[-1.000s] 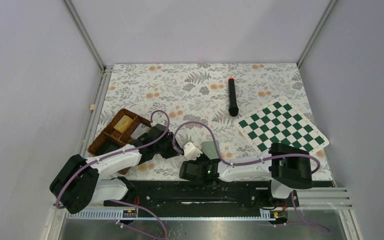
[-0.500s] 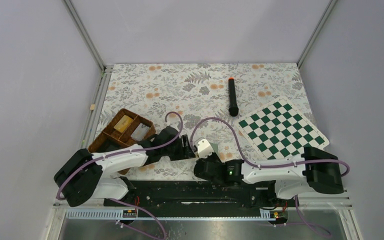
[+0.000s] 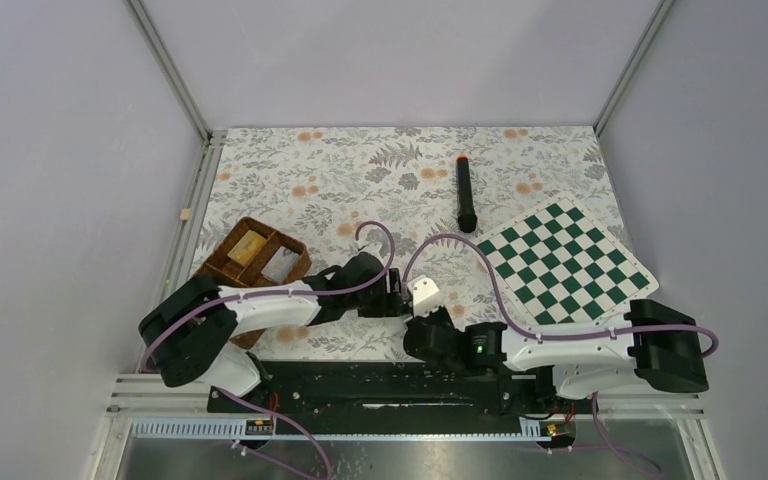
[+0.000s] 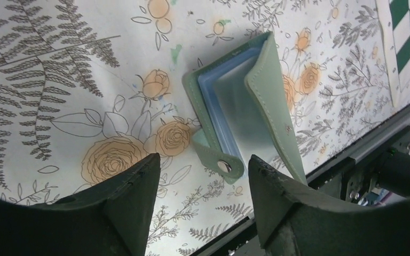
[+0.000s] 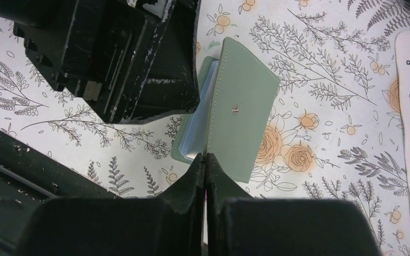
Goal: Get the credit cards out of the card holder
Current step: Open the card holder at the center of the board.
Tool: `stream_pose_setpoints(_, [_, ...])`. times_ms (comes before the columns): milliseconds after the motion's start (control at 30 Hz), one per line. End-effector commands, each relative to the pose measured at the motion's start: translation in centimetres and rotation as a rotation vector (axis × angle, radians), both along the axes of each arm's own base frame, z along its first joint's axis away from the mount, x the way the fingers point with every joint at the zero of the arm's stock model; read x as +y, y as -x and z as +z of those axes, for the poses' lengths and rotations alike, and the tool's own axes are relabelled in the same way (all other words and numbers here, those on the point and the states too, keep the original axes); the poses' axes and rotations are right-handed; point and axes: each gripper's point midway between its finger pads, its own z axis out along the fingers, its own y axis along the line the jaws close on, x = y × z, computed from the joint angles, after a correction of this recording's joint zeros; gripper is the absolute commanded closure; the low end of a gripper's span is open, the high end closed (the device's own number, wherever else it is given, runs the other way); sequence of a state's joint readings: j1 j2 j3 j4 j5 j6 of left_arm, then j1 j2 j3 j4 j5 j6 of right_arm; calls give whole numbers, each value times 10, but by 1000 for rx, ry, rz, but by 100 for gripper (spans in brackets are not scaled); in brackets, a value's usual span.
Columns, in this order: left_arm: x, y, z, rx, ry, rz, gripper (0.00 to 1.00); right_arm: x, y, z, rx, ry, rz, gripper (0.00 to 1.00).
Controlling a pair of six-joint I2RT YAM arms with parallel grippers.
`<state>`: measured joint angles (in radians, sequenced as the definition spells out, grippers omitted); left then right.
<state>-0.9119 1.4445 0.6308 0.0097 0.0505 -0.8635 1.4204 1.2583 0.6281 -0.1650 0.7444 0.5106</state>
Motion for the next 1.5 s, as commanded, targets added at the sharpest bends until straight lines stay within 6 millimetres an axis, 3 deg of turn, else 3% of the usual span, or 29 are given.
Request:
stream_pose_setpoints(0, [-6,-20,10,-67,-10,51,41,-1,-6,16,-40,-98,-63,100])
stream_pose_setpoints(267, [3,-20,1,-57,-67,72,73,-8,-8,26,-43,-157,-92,100])
stream_pose_setpoints(400, [5,-21,-3,-49,-93,75,82,-13,-8,28,-41,-176,-106,100])
stream_pose_setpoints(533, [11,-21,-5,-43,-128,84,100,-35,-15,20,-28,-165,-189,100])
stream_pose_setpoints(567, [12,-20,-4,-43,-129,87,100,-42,-17,18,-19,-164,-218,100])
stream_pose_setpoints(667, [15,-15,-1,-40,-110,89,100,-44,-16,16,19,-177,-221,79])
stream_pose_setpoints(800, [10,-7,6,-17,-33,84,100,-15,-8,16,64,-134,-76,48])
stream_pose_setpoints(1000, [2,10,9,57,80,80,100,18,-8,-10,58,-19,82,8])
stream_pose_setpoints(1233, [12,13,0,70,42,102,100,38,-2,-23,68,-19,164,2])
stream_pose_setpoints(1467, [15,13,-2,74,25,113,100,41,-1,-31,10,70,174,1])
